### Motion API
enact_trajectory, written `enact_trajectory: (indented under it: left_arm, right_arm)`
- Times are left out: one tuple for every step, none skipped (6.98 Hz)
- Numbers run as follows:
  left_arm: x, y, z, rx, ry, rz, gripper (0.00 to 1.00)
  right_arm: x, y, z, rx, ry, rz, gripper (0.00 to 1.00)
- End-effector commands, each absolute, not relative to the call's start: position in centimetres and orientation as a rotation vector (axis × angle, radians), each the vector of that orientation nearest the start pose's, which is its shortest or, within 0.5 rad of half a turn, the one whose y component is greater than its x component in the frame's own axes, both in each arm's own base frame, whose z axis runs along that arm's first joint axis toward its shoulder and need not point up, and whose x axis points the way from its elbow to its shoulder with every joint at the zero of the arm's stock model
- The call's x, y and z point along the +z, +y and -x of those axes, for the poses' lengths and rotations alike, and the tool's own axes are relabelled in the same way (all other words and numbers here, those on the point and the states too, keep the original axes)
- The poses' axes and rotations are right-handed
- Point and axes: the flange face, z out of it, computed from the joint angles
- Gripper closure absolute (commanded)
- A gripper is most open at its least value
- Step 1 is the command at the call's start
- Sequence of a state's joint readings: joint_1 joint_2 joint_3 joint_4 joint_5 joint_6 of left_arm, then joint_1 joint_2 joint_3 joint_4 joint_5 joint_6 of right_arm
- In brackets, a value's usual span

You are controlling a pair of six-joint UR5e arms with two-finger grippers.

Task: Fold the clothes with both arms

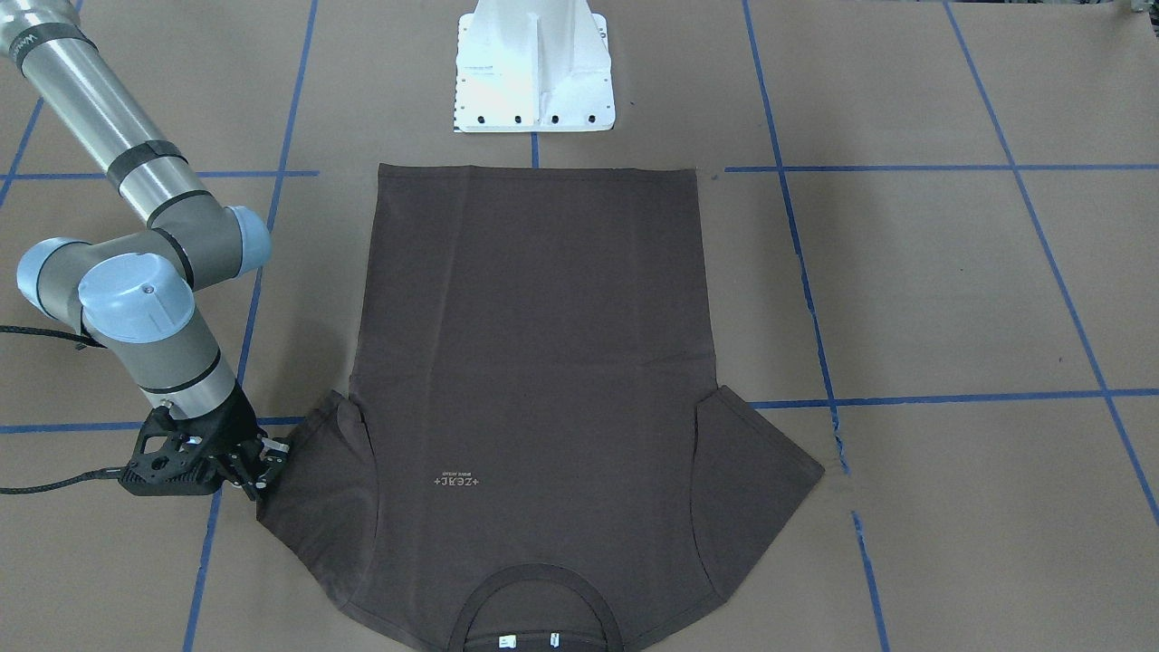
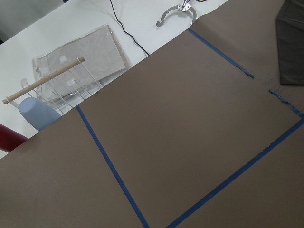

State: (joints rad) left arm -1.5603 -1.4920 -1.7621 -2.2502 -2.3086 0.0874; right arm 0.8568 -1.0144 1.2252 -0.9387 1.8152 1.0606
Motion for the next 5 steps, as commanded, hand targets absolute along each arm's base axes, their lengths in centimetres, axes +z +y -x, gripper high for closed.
enact_trajectory:
  left_arm:
    - [52.5,-47.9,6.1,0.38,0.671,-0.78,0.0]
    - [52.5,-47.9,6.1,0.38,0.671,-0.78,0.0]
    - [52.4,-47.9,6.1,0.381,0.671,-0.781,0.0]
    - [52.4,-47.9,6.1,0.379,0.671,-0.781,0.0]
    - [52.5,-47.8,6.1,0.379,0.672,-0.779,0.0]
  right_arm:
    - [36.1,-64.3,44.4,0.321,-0.808,-0.333,1.0]
    - [31.8,-63.8,47.7,0.389,-0.792,-0.334,1.0]
    - [29.5,-62.3,50.9,0.413,-0.814,-0.334,1.0]
    - [28.9,-61.5,52.9,0.425,-0.805,-0.353,1.0]
    - [28.5,-61.9,53.8,0.425,-0.795,-0.356,1.0]
